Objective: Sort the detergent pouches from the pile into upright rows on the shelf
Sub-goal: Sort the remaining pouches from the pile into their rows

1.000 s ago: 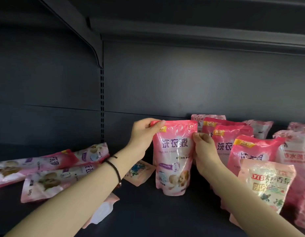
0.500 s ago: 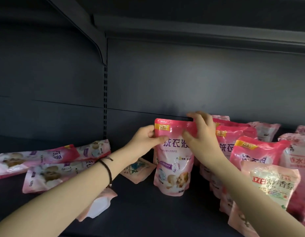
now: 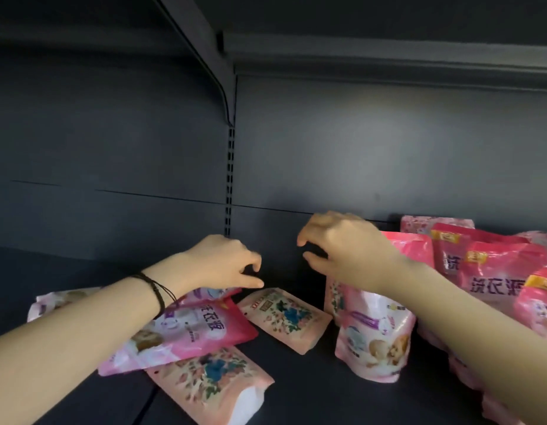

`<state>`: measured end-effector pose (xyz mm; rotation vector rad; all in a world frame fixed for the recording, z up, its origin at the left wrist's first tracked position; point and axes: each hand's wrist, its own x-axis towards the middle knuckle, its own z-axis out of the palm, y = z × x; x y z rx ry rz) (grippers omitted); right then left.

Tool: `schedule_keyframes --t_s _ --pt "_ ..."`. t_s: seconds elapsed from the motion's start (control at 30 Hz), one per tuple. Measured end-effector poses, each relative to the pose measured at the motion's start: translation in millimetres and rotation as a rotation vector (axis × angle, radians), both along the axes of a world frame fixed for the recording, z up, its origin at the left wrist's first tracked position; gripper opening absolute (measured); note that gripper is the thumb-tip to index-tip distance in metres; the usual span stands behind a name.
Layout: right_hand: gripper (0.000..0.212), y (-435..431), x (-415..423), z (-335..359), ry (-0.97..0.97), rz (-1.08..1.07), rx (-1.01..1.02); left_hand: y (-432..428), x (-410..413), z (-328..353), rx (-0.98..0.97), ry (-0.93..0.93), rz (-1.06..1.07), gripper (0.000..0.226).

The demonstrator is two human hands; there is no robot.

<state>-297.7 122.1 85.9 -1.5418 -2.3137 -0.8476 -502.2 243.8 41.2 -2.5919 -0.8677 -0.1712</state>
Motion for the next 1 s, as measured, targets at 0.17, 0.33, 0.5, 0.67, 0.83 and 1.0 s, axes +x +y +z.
schedule_keyframes --t_s 0.17,0.33,0.5,0.67,0.83,1.0 --pt "0.035 55 -32 -15 -0.218 -0.231 -0.298 42 -8 -20 0.062 0.064 -0.07 0.053" --pt "0.05 110 -35 -42 -0.152 -0.459 -0.629 67 4 -39 -0.131 0.005 -0.11 0.052" --pt "0.052 142 -28 -81 0.093 -0.563 -0.81 85 9 -55 -0.293 -0.028 -0.102 0.055" --pt "0.041 156 -27 -102 0.393 -0.553 -0.743 93 6 -58 -0.434 -0.159 -0.095 0.054" --pt "0.031 156 -27 -87 0.686 -0.484 -0.602 98 4 -53 -0.629 -0.45 -0.047 0.059" --pt "0.033 145 -26 -63 0.924 -0.42 -0.359 94 7 -48 -0.808 -0.792 0.047 0.067"
